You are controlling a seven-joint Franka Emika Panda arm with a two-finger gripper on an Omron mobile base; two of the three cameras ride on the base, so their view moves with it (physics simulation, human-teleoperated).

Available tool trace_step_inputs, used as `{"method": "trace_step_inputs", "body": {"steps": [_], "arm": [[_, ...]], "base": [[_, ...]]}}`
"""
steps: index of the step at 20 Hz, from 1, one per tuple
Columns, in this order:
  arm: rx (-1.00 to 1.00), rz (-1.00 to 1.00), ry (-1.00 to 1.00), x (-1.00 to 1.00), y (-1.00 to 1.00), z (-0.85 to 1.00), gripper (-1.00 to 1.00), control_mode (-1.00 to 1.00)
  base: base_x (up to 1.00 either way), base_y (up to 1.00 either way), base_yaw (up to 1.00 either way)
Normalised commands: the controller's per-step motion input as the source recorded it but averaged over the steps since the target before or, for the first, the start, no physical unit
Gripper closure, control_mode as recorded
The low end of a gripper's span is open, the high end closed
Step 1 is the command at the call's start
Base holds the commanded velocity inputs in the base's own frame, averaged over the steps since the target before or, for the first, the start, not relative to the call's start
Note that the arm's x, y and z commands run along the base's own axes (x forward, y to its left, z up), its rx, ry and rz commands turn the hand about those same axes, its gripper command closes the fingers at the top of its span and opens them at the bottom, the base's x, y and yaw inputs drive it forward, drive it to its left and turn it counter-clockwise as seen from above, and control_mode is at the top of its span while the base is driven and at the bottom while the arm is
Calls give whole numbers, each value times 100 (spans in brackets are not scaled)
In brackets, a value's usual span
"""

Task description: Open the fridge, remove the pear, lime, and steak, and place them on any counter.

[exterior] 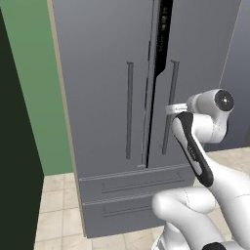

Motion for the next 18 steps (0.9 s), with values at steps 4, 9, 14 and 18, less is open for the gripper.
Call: {"method": "trace_step_inputs", "body": {"steps": [4,9,14,18], "arm": [[4,0,-4,16,-15,1,-100,-100],[2,0,0,35,-12,14,-100,-100],[0,0,0,53,-12,17,-100,-100],[0,0,0,72,-16,1,-100,-100]], "base": [[0,0,0],[0,0,0],[0,0,0],[0,0,0]]}}
